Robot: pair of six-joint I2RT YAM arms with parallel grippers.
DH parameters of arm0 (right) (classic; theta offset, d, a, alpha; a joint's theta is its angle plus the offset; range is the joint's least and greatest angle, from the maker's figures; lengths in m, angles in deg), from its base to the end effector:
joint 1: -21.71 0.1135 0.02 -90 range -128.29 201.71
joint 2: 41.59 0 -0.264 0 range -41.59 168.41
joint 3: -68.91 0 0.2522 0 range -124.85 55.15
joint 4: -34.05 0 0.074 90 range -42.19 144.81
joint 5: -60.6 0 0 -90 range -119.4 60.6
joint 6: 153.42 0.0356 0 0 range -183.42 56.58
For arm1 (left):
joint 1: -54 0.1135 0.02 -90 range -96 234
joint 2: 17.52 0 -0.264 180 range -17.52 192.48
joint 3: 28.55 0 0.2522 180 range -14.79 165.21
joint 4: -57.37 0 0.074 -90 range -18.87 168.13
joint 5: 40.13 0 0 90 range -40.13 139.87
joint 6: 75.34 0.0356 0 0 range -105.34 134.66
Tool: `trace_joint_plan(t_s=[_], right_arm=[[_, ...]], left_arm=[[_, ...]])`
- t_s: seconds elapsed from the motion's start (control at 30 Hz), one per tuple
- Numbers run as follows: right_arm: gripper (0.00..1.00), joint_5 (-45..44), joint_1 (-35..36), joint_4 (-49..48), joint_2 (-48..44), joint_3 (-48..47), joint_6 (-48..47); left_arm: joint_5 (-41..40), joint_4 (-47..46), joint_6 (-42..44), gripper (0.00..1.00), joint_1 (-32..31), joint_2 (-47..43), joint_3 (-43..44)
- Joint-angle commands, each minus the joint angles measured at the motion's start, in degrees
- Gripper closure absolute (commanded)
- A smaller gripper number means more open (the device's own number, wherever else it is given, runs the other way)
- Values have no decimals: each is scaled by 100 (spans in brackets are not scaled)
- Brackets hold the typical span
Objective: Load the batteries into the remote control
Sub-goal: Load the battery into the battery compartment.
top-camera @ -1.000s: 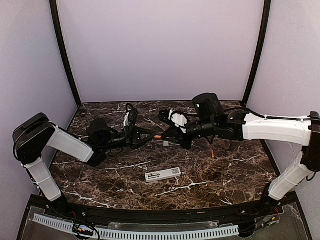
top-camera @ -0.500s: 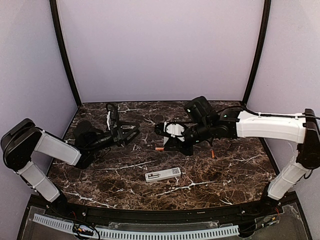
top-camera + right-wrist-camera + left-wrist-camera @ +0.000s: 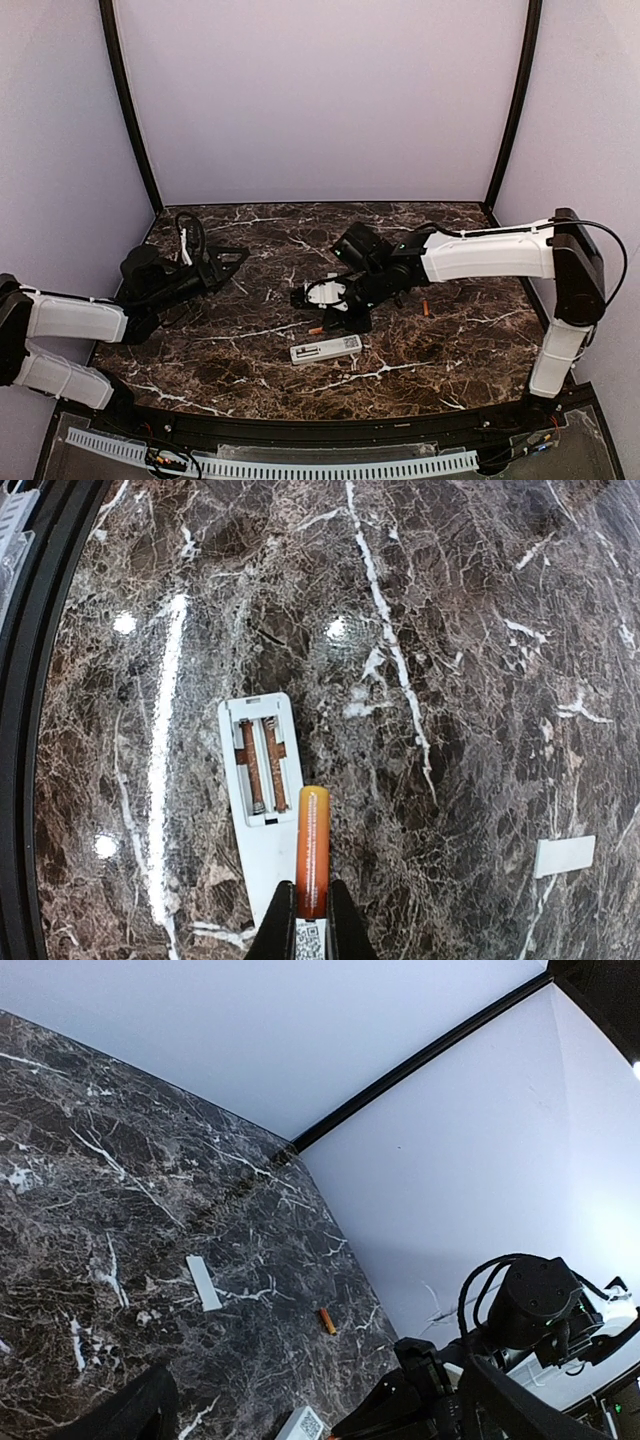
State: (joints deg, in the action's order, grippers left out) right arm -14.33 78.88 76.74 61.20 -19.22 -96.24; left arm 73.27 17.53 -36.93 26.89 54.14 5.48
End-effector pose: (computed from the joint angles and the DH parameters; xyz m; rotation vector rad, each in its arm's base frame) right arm 0.1987 0.3251 0.2159 -1.9066 1.7646 0.4960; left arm 0.2101 -0.1234 0.2142 -0.0028 1.7121 -1.3711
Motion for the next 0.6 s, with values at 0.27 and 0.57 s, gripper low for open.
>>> trace_joint_plan(t_s=[0.27,0.57], right_arm=[[100,57,278,249,516,-403,-227],[100,35,354,260,752,-436,-251]], left_arm=[[-265,755,400,1,39,-162,22],[-280,762,359,1,57,-134,-12]])
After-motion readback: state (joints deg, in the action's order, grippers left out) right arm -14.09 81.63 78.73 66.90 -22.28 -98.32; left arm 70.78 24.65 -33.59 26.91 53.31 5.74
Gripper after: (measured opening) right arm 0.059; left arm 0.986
